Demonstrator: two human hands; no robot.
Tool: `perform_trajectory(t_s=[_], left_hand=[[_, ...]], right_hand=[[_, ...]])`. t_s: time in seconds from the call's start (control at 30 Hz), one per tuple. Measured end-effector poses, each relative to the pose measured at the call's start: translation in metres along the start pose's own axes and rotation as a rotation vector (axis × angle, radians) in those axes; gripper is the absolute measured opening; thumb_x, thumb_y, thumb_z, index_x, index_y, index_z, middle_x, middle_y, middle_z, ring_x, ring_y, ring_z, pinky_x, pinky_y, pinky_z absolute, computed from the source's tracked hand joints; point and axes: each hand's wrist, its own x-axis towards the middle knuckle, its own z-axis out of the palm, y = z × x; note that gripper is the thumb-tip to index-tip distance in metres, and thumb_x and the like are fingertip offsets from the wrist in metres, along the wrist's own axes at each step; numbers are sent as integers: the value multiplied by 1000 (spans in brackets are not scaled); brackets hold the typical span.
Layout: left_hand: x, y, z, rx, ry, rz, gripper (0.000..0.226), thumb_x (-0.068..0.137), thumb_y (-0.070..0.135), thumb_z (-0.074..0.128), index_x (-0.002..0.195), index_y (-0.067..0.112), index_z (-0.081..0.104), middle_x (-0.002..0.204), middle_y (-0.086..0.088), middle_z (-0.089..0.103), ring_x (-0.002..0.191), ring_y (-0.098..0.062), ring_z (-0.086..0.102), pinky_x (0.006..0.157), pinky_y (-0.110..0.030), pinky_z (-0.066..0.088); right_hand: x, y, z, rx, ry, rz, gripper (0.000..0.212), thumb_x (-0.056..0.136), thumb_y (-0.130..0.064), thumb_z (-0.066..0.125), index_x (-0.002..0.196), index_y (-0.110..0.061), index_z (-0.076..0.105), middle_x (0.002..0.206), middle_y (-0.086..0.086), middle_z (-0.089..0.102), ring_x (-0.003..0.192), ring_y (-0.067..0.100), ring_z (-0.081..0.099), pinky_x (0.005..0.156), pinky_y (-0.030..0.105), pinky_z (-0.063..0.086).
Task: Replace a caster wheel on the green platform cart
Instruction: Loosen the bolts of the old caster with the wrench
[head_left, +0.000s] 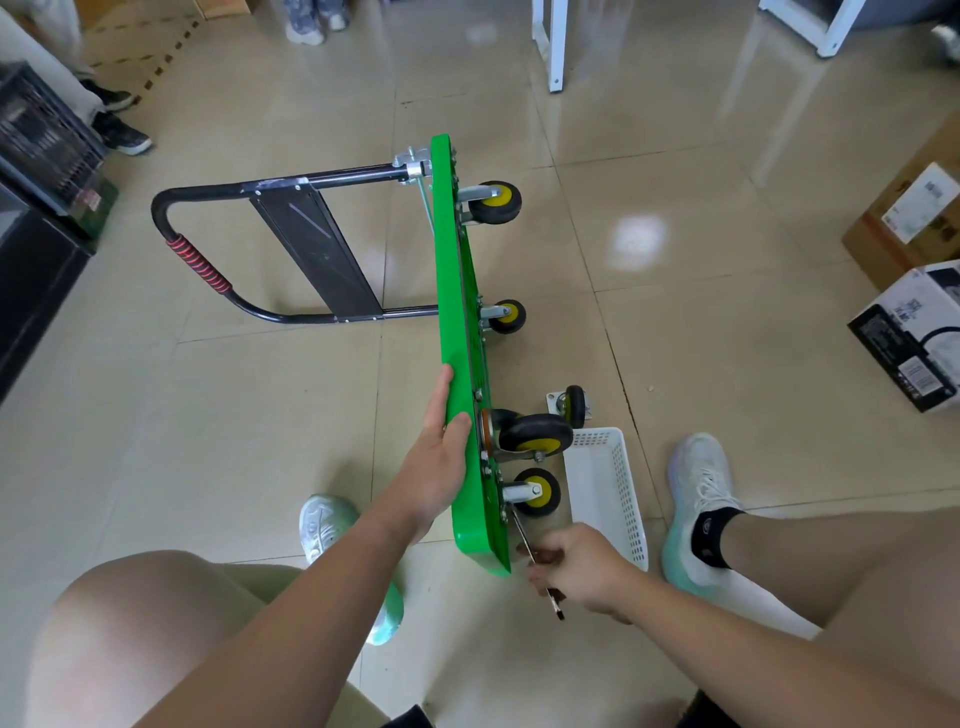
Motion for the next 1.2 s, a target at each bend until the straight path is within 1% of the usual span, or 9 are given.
perform_trajectory(t_s=[0.07, 0.13, 0.33, 0.6, 0.7, 0.87, 0.93, 1.03, 1.2], left_hand=[[-1, 2, 0, 12, 2, 9, 58, 113, 31, 28, 158, 59, 6, 152, 15, 40, 115, 11, 49, 104, -30, 39], [-1, 3, 0, 19, 10, 11, 58, 113, 29, 29, 159, 57, 7, 151, 15, 41, 112, 14, 48, 100, -27, 37], [-1, 2, 0, 18, 23, -2, 57, 112, 33, 29, 155, 65, 6, 151, 11, 46, 121, -4, 55, 113, -40, 42], [0, 0, 0, 16, 15, 7, 57, 112, 35, 29, 155, 64, 6, 151, 10, 47, 122, -7, 57, 113, -42, 44], [0, 0, 0, 13, -1, 5, 57, 112, 36, 29, 154, 65, 5, 153, 9, 46, 125, -12, 57, 115, -45, 43], [0, 1, -1, 15, -12, 9, 57, 113, 34, 28, 156, 62, 4, 155, 10, 42, 123, -5, 55, 115, -44, 42], [0, -1, -1, 9, -15, 10, 57, 112, 36, 28, 154, 65, 4, 155, 10, 43, 122, -7, 57, 115, -45, 43], [1, -3, -2, 11, -9, 8, 56, 112, 36, 28, 154, 66, 5, 153, 12, 45, 121, -3, 57, 115, -43, 43], [1, -3, -2, 14, -2, 3, 56, 112, 36, 28, 152, 68, 6, 154, 13, 45, 125, -3, 55, 117, -43, 41]], right_hand=[[-5, -7, 1, 76, -24, -2, 12, 90, -12, 70, 97, -20, 75, 69, -5, 70, 63, 7, 66, 68, 23, 56], [-11, -18, 2, 207, -44, 2, 9, 91, -10, 71, 97, -14, 75, 71, 1, 70, 62, 10, 67, 63, 24, 55], [-13, -37, 2, 369, -80, 45, 14, 93, -10, 68, 105, -3, 71, 81, 9, 67, 64, 16, 68, 65, 29, 57], [-7, -38, 4, 418, -57, -3, 15, 92, -8, 69, 107, -5, 72, 88, 9, 72, 68, 19, 70, 66, 29, 57], [-6, -32, 12, 380, -15, -41, 26, 91, -9, 70, 116, -14, 71, 95, 9, 75, 71, 17, 72, 70, 31, 58], [-1, -23, 18, 396, 25, -46, 37, 91, -7, 69, 121, -27, 70, 85, 1, 75, 70, 13, 69, 66, 26, 55], [9, -16, 19, 374, 34, -48, 39, 90, -6, 68, 120, -29, 72, 93, -1, 77, 80, 14, 70, 77, 33, 60], [31, -6, 23, 369, 65, -46, 40, 87, -4, 70, 118, -29, 74, 110, -7, 76, 105, 14, 70, 100, 42, 54], [52, 2, 25, 339, 44, -56, 35, 87, -2, 72, 111, -28, 76, 110, -8, 76, 109, 15, 69, 106, 40, 50]])
